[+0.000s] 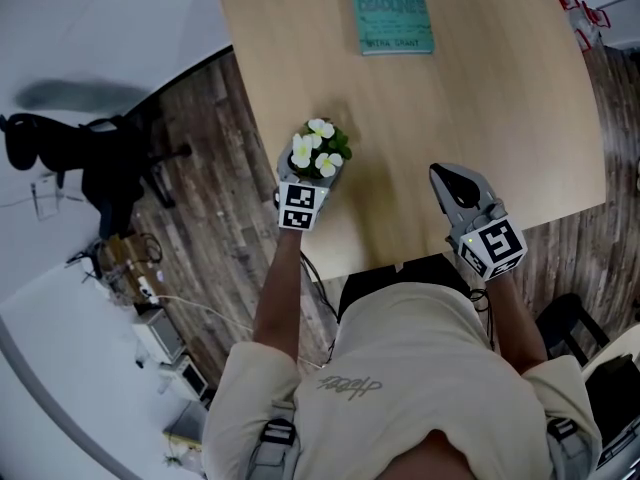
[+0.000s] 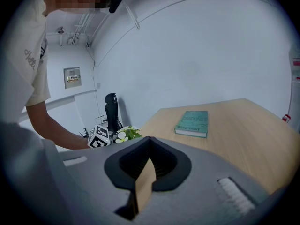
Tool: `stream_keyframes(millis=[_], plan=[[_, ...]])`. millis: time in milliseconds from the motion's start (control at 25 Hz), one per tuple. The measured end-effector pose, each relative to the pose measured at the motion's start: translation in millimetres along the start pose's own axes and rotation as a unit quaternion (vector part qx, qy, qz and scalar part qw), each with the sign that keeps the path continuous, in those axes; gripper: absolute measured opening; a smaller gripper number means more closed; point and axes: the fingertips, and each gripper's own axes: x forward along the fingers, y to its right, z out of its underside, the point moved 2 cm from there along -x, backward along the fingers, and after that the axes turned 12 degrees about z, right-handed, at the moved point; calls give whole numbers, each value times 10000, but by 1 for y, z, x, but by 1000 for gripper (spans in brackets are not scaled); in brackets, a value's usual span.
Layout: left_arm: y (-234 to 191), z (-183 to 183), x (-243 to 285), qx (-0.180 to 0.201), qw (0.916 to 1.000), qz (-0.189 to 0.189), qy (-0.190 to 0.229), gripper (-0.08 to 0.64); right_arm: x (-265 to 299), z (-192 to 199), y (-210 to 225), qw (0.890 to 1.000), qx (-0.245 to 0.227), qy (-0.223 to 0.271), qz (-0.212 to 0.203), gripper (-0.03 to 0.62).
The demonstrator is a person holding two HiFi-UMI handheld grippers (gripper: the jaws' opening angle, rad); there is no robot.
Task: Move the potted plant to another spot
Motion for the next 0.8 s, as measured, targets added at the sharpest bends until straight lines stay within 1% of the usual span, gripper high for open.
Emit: stream_keyframes(millis=[80,200,480,640,800], plan=[[1,-1,2,11,10000,-33,29,419,0,1,2,10000,20,-18,29,2],[2,-3,7,-27,9999,-36,120,356,1,4,5,10000,22,-58,47,2],[6,-6,6,-72,9996,-158,221,356,-4,1,8,10000,-16,1,47,2],[13,-14,-6,-158,9992,-167,331,357,-8,3,7,10000,2,78,-23,2],[28,-23,-24,-272,9986,-280,344,357,-13,0,3,9997,-33,190,-162,2]])
